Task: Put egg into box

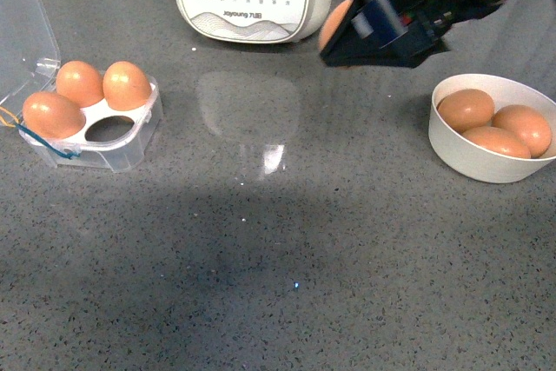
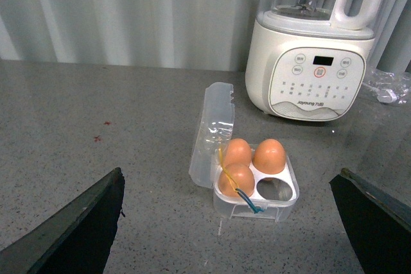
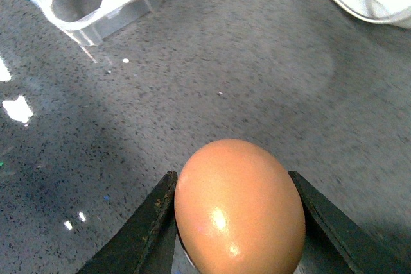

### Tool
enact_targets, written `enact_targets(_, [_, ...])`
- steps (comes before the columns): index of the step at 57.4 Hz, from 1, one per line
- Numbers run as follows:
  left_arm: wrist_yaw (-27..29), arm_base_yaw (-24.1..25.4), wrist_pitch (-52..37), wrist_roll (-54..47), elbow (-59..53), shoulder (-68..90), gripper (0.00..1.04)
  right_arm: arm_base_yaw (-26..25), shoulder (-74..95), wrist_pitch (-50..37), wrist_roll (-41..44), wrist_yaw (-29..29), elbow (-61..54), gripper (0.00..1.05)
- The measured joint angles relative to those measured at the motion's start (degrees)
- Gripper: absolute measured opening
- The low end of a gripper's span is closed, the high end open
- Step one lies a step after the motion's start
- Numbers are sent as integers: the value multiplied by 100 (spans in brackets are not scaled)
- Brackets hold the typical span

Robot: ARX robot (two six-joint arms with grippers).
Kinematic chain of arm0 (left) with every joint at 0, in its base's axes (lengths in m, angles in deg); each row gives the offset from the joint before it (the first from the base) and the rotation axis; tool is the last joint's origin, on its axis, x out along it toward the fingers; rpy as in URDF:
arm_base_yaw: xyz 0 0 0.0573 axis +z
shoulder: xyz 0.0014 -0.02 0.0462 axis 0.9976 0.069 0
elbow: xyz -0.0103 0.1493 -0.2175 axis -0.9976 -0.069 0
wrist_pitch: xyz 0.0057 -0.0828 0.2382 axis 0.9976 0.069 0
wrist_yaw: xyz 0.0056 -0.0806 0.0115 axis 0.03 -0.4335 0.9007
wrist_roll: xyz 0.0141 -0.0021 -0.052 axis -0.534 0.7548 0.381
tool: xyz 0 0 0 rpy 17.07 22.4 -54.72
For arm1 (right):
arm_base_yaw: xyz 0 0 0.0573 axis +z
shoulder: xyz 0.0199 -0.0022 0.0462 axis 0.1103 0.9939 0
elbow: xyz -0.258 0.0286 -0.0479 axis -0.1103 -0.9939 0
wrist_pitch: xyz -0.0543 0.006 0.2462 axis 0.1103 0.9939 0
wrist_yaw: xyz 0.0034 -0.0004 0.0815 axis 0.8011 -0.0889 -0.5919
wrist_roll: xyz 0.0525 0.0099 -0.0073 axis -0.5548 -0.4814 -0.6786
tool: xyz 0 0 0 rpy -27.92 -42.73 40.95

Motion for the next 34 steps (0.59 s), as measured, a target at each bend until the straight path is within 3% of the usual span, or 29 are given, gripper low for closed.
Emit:
enact_targets(14, [0, 0, 0, 0, -2, 0, 98, 616, 1204, 496, 796, -374, 1386, 42])
enact_targets(34, [0, 0, 0, 0, -2, 0, 98, 1147, 2059, 973, 828, -778, 2688, 42])
